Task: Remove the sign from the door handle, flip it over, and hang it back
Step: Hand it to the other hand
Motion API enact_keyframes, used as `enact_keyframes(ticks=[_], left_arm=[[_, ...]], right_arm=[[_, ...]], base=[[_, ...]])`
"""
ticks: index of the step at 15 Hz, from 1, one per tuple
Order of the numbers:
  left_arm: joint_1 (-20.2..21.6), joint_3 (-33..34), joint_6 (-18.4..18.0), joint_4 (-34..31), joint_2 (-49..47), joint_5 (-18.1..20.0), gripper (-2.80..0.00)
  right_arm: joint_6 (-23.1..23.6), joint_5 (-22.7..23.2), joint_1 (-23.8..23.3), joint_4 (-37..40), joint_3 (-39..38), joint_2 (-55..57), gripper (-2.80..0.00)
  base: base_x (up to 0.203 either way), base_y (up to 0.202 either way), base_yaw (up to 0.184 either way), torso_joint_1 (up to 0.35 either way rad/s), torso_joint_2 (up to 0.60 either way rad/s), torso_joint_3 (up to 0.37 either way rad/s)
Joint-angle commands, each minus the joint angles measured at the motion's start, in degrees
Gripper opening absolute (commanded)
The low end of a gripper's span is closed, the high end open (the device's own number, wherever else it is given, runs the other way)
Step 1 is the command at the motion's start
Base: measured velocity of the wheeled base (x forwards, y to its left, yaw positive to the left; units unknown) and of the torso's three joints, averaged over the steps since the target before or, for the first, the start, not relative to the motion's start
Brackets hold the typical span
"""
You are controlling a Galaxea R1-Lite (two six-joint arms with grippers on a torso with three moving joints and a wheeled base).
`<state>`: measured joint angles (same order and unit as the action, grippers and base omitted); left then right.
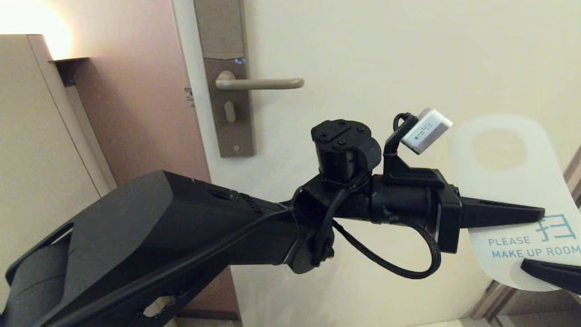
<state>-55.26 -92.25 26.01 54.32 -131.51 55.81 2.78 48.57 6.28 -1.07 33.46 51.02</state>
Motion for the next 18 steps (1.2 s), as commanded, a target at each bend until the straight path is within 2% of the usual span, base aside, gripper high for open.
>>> enact_keyframes(ticks=[1,6,18], left_arm=[[-0.02,0.05,0.35,0.43,-0.15,0.53,0.0],[-0.02,0.15,1.5,1.14,-0.24,0.53,0.0],[1.02,3.28,1.43,2.69,0.88,0.52,0.0]], right_arm=[[0.03,0.04,-0.04,0.02,-0.06,-0.13,-2.8],[0.03,0.04,-0.04,0.02,-0.15,-0.04,-2.8],[0.03,0.12,-0.04,-0.07,-0.94,-0.04,-2.8]], base=[[0.0,0.0,0.0,0.0,0.0,0.0],[0.0,0.0,0.0,0.0,0.0,0.0],[0.0,0.0,0.0,0.0,0.0,0.0]])
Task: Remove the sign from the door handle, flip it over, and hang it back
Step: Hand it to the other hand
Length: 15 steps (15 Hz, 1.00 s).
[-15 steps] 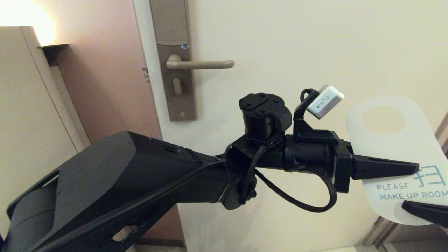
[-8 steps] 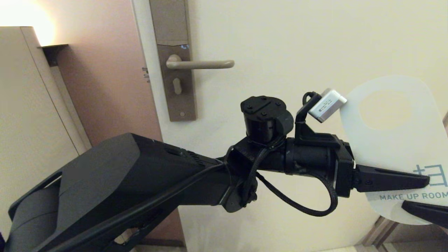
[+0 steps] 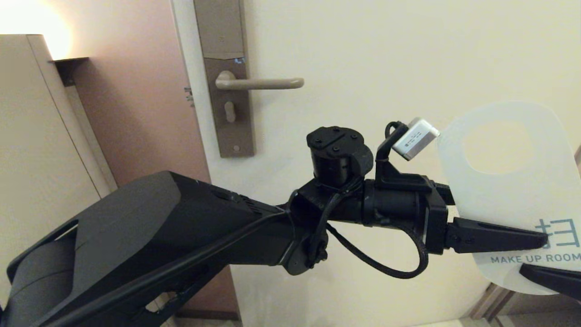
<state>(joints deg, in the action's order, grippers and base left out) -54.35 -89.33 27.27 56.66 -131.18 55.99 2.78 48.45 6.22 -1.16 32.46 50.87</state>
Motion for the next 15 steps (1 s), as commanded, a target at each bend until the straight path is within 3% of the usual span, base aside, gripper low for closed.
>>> enact_keyframes(ticks=[1,6,15], left_arm=[[0.32,1.51,0.42,1.76,0.71,0.33,0.0],[1.98,4.07,4.08,7.37,2.32,0.25,0.0],[6.05,11.32,3.98,7.33,9.64,0.6,0.0]], right_arm=[[0.03,0.24,0.02,0.02,0.04,0.02,-2.8],[0.03,0.2,-0.06,0.02,0.32,0.11,-2.8],[0.12,-0.35,-0.66,0.02,0.17,0.37,-2.8]], base=[[0.0,0.0,0.0,0.0,0.0,0.0],[0.0,0.0,0.0,0.0,0.0,0.0],[0.0,0.0,0.0,0.0,0.0,0.0]])
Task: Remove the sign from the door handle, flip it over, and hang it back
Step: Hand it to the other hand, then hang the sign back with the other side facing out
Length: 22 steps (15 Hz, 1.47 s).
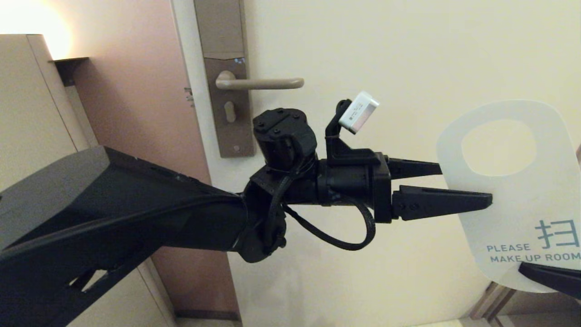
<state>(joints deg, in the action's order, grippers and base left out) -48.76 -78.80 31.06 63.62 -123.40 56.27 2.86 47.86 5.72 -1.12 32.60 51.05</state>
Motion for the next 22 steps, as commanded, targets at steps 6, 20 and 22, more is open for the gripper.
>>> enact_keyframes(ticks=[6,20,22], left_arm=[[4.45,10.18,-2.25,0.3,9.82,0.44,0.0],[17.34,30.92,-19.93,-12.36,30.63,0.09,0.0],[18.75,34.31,-20.36,-12.64,33.53,0.01,0.0]], right_arm=[[0.04,-0.05,-7.57,-0.02,-0.56,0.19,-2.8],[-0.04,-7.24,-14.33,-11.53,-8.15,-0.69,-2.8],[0.02,-7.95,-14.33,-11.53,-8.72,-1.5,-2.8]], base=[[0.0,0.0,0.0,0.0,0.0,0.0],[0.0,0.0,0.0,0.0,0.0,0.0],[0.0,0.0,0.0,0.0,0.0,0.0]])
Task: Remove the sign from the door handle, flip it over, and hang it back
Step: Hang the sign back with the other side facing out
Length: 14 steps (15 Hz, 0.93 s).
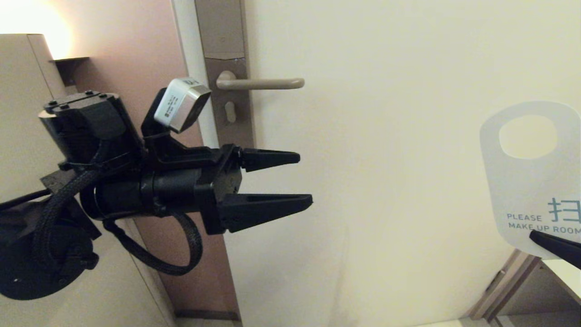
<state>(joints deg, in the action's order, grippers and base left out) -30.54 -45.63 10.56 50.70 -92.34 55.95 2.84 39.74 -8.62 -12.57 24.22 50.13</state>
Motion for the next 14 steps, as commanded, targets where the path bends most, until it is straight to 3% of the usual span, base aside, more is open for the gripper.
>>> enact_keyframes(ticks=[1,5,6,11,14], left_arm=[[1.45,2.75,0.04,0.34,3.85,0.24,0.0],[4.97,8.25,-2.02,0.6,8.42,0.21,0.0],[5.59,9.08,-2.59,0.51,9.25,0.25,-2.8],[6.61,12.93,-2.37,0.02,14.65,-0.08,-2.8],[11.34,17.79,-2.66,0.09,19.37,-3.26,-2.8]], right_arm=[[0.06,0.16,0.01,-0.09,-0.64,-1.08,-2.8],[0.06,0.16,0.01,-0.03,-2.42,-2.9,-2.8],[0.06,0.16,0.01,0.0,-2.86,-3.41,-2.8],[0.06,0.16,0.01,0.0,-5.13,-5.5,-2.8],[0.06,0.12,0.01,0.0,-5.89,-7.07,-2.8]], base=[[0.0,0.0,0.0,0.0,0.0,0.0],[0.0,0.0,0.0,0.0,0.0,0.0],[0.0,0.0,0.0,0.0,0.0,0.0],[0.0,0.0,0.0,0.0,0.0,0.0],[0.0,0.0,0.0,0.0,0.0,0.0]])
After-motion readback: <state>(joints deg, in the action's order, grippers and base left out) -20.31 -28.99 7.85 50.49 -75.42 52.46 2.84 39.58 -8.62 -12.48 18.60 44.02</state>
